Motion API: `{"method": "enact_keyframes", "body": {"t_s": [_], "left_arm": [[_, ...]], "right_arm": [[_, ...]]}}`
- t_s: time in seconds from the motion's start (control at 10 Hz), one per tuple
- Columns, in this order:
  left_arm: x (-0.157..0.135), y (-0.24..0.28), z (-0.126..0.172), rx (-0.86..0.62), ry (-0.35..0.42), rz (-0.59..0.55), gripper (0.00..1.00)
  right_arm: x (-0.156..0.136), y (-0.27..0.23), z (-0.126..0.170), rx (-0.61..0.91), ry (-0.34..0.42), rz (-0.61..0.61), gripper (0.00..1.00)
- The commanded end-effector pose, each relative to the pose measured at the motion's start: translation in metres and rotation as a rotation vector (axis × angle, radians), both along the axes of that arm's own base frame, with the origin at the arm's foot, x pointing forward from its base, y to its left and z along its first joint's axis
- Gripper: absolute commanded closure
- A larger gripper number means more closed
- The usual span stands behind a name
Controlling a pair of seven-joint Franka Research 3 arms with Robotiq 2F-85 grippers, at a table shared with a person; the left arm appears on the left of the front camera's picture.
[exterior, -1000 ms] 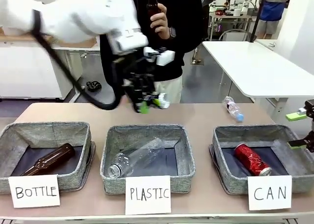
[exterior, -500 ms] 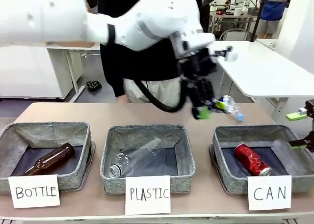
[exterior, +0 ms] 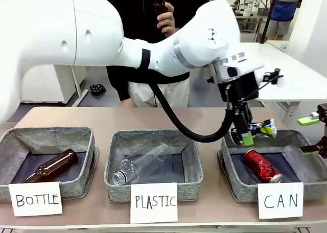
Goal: Sort the can waste into the basket.
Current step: Pick up the can waste from the table and place it in the right Fabric basket.
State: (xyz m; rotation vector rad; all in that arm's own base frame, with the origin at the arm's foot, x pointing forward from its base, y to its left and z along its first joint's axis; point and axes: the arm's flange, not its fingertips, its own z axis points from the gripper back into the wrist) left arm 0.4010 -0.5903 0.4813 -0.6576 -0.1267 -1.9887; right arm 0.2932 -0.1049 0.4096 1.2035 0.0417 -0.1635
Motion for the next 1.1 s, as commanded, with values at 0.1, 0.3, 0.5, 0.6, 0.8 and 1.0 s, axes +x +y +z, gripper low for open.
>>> {"method": "enact_keyframes", "body": {"t_s": [0.1, 0.3, 0.5, 0.6, 0.8, 1.0], "left_arm": [[-0.010, -0.016, -0.010, -0.012, -0.016, -0.025, 0.59], [-0.011, -0.020, -0.016, -0.041, -0.012, -0.045, 0.33], [-0.014, -0.021, -0.017, -0.071, -0.040, -0.001, 0.00], [-0.015, -0.021, -0.017, -0.088, -0.053, 0.025, 0.00], [-0.014, -0.018, -0.016, -0.111, -0.083, 0.069, 0.00], [-0.007, 0.005, -0.004, -0.040, -0.073, 0.096, 0.00]], "right_arm": [[-0.002, -0.001, 0.001, 0.005, -0.015, 0.010, 0.00], [-0.002, -0.001, 0.001, 0.005, -0.015, 0.010, 0.00], [-0.002, -0.001, 0.001, 0.005, -0.015, 0.010, 0.00], [-0.002, -0.001, 0.001, 0.005, -0.015, 0.010, 0.00], [-0.002, -0.001, 0.001, 0.005, -0.015, 0.010, 0.00], [-0.002, -0.001, 0.001, 0.005, -0.015, 0.010, 0.00]]}}
